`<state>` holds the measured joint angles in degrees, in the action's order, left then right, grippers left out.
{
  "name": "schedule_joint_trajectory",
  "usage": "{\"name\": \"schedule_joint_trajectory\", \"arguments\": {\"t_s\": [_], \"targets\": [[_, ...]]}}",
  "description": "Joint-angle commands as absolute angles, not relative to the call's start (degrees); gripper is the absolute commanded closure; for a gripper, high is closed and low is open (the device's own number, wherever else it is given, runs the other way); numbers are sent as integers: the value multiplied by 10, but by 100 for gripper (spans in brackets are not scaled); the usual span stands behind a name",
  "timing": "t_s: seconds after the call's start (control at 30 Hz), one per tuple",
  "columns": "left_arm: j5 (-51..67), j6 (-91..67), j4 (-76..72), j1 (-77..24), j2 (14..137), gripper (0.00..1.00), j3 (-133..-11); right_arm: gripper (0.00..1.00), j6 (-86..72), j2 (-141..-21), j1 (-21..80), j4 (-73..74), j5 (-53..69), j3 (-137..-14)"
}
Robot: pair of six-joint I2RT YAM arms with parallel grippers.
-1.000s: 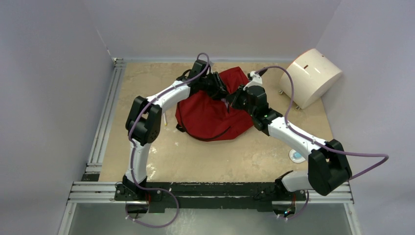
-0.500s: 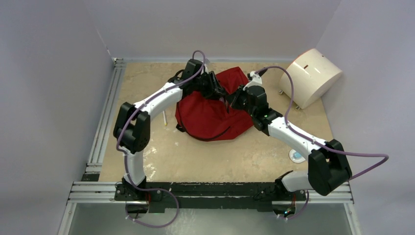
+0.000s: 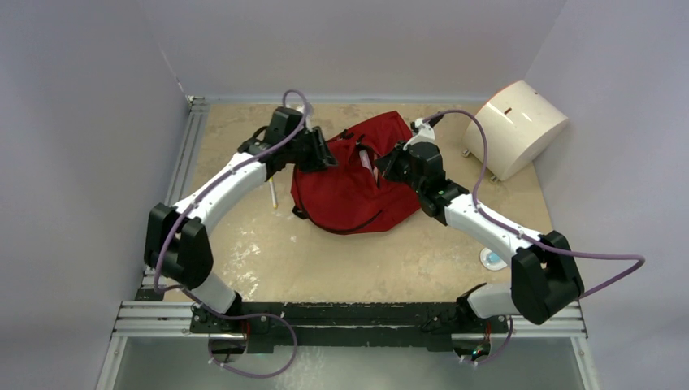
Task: Pack the student bag
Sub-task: Place the stationery in the student bag.
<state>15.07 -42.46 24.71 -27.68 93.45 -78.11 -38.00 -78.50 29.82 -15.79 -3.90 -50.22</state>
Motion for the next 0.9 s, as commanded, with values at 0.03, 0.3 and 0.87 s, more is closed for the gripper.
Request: {"name": "schedule_joint_trajectory", "arguments": {"t_s": [0.03,0.3,0.87], "targets": [[89,-380,285,-180,876,63,-726,100,-390,-785,303,-197,-30,-521],[8,-331,323,-122,865,63,-698,100,-386,-783,303,-195,-33,-519],[-80,-264,401,-112,1028,63,-776,100,-383,-771,303,-190,-42,-508]]}}
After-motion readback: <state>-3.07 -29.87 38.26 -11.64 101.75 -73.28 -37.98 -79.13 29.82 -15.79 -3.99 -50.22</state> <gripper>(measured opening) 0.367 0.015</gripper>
